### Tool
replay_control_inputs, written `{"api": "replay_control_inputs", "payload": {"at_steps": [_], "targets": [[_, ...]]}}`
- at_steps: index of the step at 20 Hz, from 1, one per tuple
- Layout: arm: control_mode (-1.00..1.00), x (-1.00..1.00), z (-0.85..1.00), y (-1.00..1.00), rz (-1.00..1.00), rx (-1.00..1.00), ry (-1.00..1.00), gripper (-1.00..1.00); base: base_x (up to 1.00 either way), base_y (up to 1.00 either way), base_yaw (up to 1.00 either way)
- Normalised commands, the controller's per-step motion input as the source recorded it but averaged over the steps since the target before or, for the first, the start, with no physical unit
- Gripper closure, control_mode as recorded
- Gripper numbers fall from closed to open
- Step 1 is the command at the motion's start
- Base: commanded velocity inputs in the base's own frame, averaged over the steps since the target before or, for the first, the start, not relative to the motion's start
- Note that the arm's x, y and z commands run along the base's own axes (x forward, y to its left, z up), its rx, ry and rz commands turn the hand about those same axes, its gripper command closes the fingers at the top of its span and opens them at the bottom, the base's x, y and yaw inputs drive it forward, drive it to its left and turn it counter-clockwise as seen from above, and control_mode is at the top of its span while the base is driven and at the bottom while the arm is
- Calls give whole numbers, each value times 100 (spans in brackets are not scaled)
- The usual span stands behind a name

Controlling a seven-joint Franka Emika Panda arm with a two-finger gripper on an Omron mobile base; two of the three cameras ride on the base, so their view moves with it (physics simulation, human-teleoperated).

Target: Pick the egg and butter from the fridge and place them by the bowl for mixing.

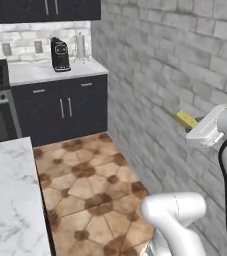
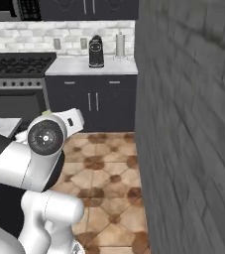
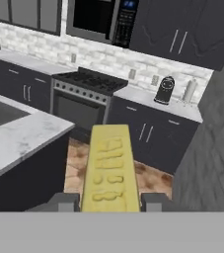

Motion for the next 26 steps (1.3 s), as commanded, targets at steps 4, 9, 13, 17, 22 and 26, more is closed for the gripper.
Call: {"api": "replay_control_inputs", "payload": {"at_steps": [4, 9, 13, 17, 22, 26], "targets": [[100, 0, 0, 0, 0, 0, 0, 100, 100, 4, 29], [100, 0, 0, 0, 0, 0, 0, 100, 100, 2, 31], [100, 0, 0, 0, 0, 0, 0, 100, 100, 0, 33], [100, 0, 0, 0, 0, 0, 0, 100, 100, 0, 30], [100, 0, 0, 0, 0, 0, 0, 100, 100, -2, 26], [100, 0, 0, 0, 0, 0, 0, 100, 100, -1, 44]]}}
